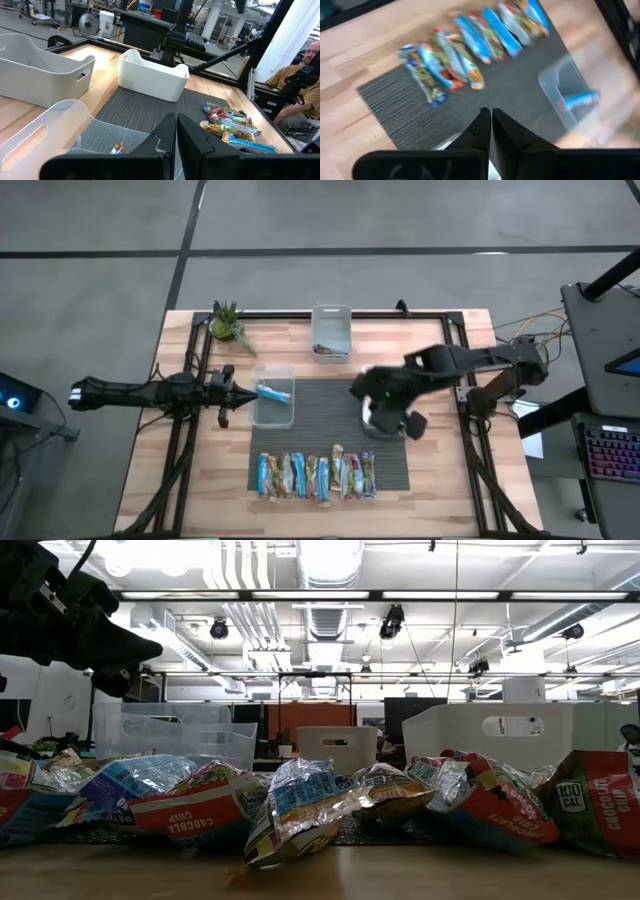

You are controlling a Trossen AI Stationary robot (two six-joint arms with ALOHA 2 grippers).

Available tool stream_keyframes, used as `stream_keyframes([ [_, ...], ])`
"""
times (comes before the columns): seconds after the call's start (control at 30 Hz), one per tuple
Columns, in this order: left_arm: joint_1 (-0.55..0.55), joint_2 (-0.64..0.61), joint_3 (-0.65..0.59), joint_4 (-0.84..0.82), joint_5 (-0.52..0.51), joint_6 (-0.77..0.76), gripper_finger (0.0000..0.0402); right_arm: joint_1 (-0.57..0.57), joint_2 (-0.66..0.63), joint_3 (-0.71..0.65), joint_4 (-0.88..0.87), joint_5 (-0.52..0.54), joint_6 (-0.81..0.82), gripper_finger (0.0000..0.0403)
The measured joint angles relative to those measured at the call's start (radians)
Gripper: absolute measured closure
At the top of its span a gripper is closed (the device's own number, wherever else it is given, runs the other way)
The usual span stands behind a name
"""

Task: Pick and place Granola Bars by type
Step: Put the blue granola bar into the gray bin

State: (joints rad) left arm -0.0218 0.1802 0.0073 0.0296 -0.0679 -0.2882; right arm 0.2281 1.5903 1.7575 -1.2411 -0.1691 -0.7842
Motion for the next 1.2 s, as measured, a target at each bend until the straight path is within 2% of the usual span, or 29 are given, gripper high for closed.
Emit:
stream_keyframes([
  [0.27, 0.0, 0.0, 0.0, 0.0, 0.0, 0.0, 0.0402, 0.153, -0.019, -0.001, -0.013, 0.002, -0.122, 0.0394],
  [0.63, 0.0, 0.0, 0.0, 0.0, 0.0, 0.0, 0.0402, 0.327, -0.018, -0.038, -0.004, 0.003, -0.137, 0.0394],
  [0.87, 0.0, 0.0, 0.0, 0.0, 0.0, 0.0, 0.0402, 0.37, -0.018, -0.186, 0.082, 0.006, -0.108, 0.0394],
  [1.2, 0.0, 0.0, 0.0, 0.0, 0.0, 0.0, 0.0402, 0.357, -0.019, -0.464, 0.4, 0.012, -0.105, 0.0394],
])
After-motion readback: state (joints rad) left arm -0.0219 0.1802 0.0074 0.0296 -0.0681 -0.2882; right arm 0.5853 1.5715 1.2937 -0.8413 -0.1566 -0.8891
